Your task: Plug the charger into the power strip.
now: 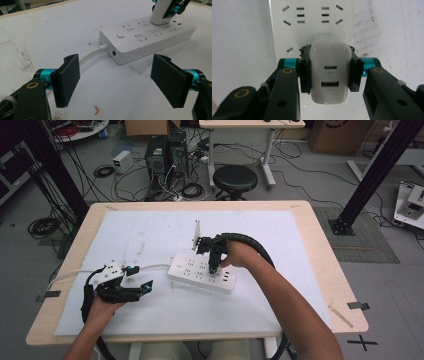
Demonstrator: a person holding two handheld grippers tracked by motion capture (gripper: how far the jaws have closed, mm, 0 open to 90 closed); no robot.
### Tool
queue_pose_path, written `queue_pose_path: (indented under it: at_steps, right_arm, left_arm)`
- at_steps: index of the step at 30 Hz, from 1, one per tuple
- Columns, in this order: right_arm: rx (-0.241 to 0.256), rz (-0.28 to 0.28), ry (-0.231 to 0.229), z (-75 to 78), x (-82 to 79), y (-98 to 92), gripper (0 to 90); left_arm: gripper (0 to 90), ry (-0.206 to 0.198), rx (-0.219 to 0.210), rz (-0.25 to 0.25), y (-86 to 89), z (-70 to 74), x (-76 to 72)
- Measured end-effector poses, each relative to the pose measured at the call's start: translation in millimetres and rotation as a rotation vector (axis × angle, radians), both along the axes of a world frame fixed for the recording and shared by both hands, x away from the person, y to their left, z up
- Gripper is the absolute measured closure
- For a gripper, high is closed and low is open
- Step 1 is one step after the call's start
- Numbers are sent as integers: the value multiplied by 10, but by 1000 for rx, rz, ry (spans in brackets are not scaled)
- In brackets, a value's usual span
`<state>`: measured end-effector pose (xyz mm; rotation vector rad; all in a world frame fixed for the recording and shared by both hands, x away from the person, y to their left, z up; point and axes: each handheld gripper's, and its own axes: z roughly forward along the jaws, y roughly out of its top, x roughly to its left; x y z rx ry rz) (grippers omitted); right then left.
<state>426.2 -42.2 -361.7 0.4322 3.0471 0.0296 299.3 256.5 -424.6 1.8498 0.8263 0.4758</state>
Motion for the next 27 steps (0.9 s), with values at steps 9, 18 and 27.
queue_pose_path:
  at_steps: [9,18,27]
  right_arm:
    - [-21,-2,12,-30,19,52,639]
    - [45,-15,5,-22,9,-40,629]
    - [375,-166,-55,117,-93,-375,333]
  left_arm:
    - [236,-1,9,-3,-20,7,-4]
    - [236,2,2,-2,-4,19,-7]
    - [236,4,0,5,42,8,-33]
